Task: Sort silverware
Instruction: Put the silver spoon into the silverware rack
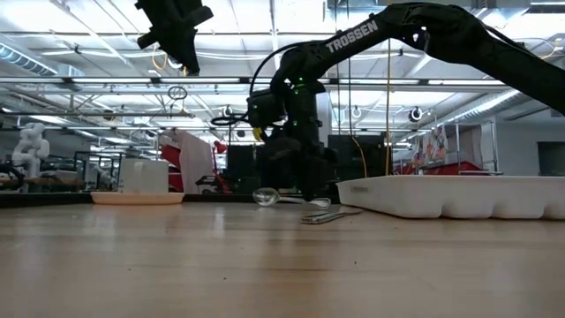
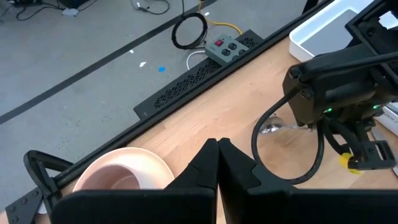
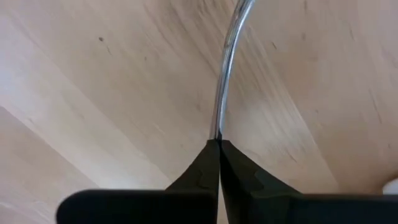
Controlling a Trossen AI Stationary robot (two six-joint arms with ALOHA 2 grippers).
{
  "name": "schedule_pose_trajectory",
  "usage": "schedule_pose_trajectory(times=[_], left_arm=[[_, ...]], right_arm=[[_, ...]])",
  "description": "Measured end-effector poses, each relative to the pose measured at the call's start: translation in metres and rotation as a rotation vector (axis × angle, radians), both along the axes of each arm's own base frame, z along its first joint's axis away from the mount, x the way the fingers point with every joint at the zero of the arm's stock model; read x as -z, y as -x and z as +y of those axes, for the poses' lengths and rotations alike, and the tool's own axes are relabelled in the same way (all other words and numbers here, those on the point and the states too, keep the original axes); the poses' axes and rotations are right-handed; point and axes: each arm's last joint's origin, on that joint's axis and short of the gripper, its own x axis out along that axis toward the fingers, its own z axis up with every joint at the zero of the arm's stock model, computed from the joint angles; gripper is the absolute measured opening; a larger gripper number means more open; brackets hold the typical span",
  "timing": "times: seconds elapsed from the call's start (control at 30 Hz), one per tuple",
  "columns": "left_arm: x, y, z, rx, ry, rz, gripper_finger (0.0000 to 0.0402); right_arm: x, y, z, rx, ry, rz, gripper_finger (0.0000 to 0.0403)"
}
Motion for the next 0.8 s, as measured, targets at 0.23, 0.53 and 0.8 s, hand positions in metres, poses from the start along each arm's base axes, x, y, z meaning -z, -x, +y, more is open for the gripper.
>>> schedule_pose_trajectory(times=[0.23, 0.53, 0.8], left_arm=[[0.0, 0.0, 0.0, -0.007, -0.001, -0.005, 0.0005], [0.0, 0.0, 0.0, -0.008, 0.0, -0.005, 0.0005], [0.0, 0.0, 0.0, -0.008, 0.0, -0.005, 0.0005]], right_arm=[[-0.003, -0.001, 0.002, -0.028, 0.003, -0.015, 0.0002], [0.0, 0.001, 0.004, -0.048, -0.076, -0.022, 0.0001], [0.021, 0.004, 0.034, -0.113, -0.109, 0.058, 0.0]])
